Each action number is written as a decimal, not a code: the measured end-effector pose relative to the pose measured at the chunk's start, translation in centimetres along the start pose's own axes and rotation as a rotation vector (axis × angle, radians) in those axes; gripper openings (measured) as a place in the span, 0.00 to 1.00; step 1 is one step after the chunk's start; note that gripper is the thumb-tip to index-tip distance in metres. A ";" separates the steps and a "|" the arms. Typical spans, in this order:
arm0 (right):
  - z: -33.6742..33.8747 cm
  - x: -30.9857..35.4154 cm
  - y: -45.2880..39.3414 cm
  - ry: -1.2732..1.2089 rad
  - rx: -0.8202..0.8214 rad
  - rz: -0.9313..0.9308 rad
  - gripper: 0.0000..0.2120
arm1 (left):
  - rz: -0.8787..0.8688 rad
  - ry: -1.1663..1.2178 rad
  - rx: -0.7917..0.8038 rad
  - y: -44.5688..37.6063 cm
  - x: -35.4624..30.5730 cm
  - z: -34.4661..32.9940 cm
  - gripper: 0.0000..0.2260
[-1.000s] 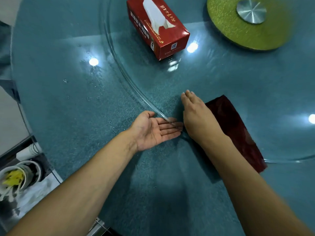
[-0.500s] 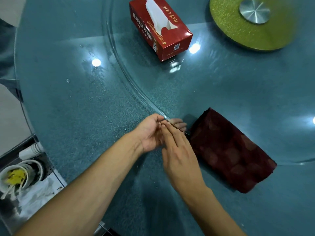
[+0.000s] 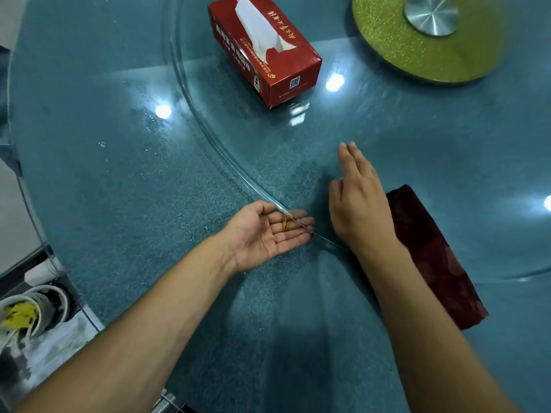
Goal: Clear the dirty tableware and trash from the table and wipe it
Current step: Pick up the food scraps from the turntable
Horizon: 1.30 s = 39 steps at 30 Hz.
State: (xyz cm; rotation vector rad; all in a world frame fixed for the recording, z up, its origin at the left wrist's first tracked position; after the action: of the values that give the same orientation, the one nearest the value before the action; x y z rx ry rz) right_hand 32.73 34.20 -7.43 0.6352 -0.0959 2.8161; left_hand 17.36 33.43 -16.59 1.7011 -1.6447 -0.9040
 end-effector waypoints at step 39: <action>-8.4 21.0 14.1 -0.151 -0.071 0.486 0.18 | -0.385 0.421 -0.117 16.8 7.8 17.1 0.21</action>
State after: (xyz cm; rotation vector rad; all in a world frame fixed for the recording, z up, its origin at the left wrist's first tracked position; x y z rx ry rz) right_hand 7.28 26.39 -6.13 0.9132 -0.4301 3.1965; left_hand -6.35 25.37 -13.57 1.9965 -0.9928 -0.7272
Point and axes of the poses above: each hand's wrist, its own y-axis away from the middle knuckle, its own z-axis out of the back of the hand, x = y × z, the point moved 9 cm from there along -y, towards the middle knuckle, and after that the axes turned 9 degrees about z, right-handed, at the moved point
